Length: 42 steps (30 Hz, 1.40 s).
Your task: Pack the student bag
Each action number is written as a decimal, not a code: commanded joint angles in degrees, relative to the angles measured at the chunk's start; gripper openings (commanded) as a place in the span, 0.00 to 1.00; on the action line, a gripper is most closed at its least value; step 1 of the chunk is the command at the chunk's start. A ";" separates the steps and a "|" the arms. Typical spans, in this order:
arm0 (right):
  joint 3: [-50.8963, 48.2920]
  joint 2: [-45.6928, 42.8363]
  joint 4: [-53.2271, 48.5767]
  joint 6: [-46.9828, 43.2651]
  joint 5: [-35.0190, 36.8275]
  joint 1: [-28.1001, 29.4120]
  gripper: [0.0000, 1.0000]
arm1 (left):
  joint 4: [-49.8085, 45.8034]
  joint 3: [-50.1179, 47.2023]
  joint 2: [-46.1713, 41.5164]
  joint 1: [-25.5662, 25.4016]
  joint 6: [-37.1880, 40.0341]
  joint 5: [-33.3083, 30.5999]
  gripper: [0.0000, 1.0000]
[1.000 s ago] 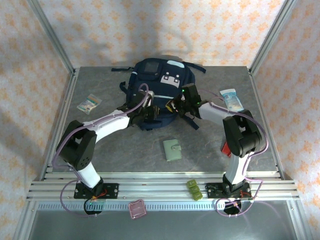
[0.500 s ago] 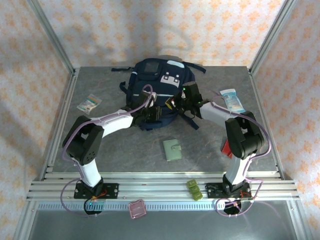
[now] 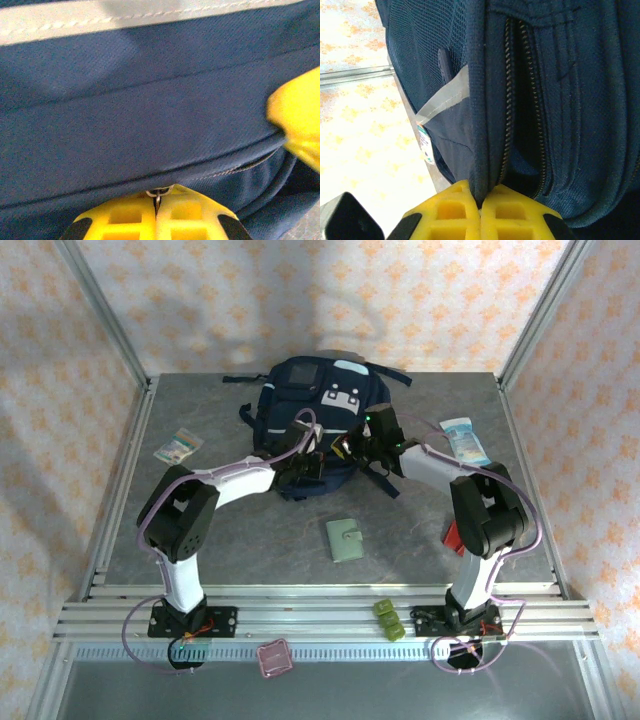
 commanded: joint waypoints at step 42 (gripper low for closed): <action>-0.02 2.12 9.40 -0.97 -3.38 -0.31 0.00 | -2.13 -4.50 -7.44 -6.72 -7.69 -5.60 0.00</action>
